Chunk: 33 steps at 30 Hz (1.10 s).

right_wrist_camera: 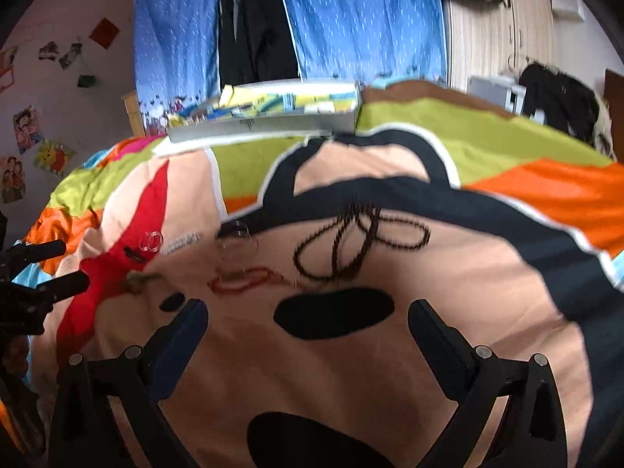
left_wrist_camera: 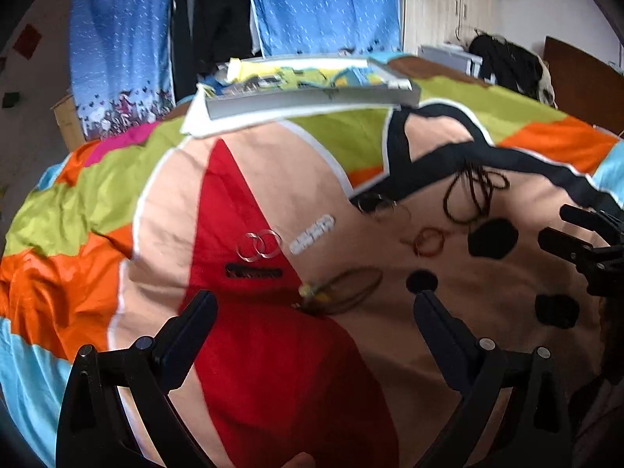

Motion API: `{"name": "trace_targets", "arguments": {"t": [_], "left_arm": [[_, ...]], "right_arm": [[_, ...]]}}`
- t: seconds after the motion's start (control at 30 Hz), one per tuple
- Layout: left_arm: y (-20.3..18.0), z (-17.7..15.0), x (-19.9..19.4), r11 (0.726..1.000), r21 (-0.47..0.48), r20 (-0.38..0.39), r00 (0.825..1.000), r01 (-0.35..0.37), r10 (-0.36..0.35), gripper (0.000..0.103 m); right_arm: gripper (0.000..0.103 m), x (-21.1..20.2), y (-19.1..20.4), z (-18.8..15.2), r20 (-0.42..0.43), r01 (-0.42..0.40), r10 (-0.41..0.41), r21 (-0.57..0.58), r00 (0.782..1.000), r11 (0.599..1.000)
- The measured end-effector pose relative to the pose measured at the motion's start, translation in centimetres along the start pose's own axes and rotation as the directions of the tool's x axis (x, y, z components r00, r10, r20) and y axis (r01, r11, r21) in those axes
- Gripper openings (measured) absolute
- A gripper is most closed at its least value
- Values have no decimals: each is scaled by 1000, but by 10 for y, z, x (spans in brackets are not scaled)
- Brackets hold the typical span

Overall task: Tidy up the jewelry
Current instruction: 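Grasp the beaded hair tie with the left tool while the right tool grasps the black bead necklace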

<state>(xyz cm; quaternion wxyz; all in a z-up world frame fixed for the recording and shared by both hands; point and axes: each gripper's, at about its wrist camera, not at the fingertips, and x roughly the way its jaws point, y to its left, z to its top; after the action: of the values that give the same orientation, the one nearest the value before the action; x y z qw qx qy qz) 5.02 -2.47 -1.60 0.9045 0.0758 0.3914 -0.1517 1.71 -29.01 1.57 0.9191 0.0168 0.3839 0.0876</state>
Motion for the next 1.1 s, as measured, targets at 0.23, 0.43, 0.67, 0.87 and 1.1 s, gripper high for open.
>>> {"name": "trace_targets", "arguments": {"t": [0.23, 0.43, 0.67, 0.87, 1.1], "left_arm": [[-2, -3, 24, 1000, 9, -74, 997, 19, -18, 99], [-4, -3, 39, 1000, 25, -99, 995, -2, 4, 99], [-4, -1, 55, 999, 36, -123, 992, -28, 32, 98], [-9, 1, 65, 996, 73, -136, 989, -45, 55, 74], [-4, 5, 75, 997, 58, -166, 984, -58, 67, 38]], "right_arm": [[103, 21, -10, -9, -60, 0, 2, 36, 998, 999], [103, 35, -17, -8, -68, 22, -19, 37, 998, 999], [103, 52, -28, -8, -86, 34, -28, 69, 996, 997], [103, 68, -38, 14, -58, 77, -74, 60, 996, 995], [103, 101, -51, 47, -30, 141, -141, -9, 990, 990]]}}
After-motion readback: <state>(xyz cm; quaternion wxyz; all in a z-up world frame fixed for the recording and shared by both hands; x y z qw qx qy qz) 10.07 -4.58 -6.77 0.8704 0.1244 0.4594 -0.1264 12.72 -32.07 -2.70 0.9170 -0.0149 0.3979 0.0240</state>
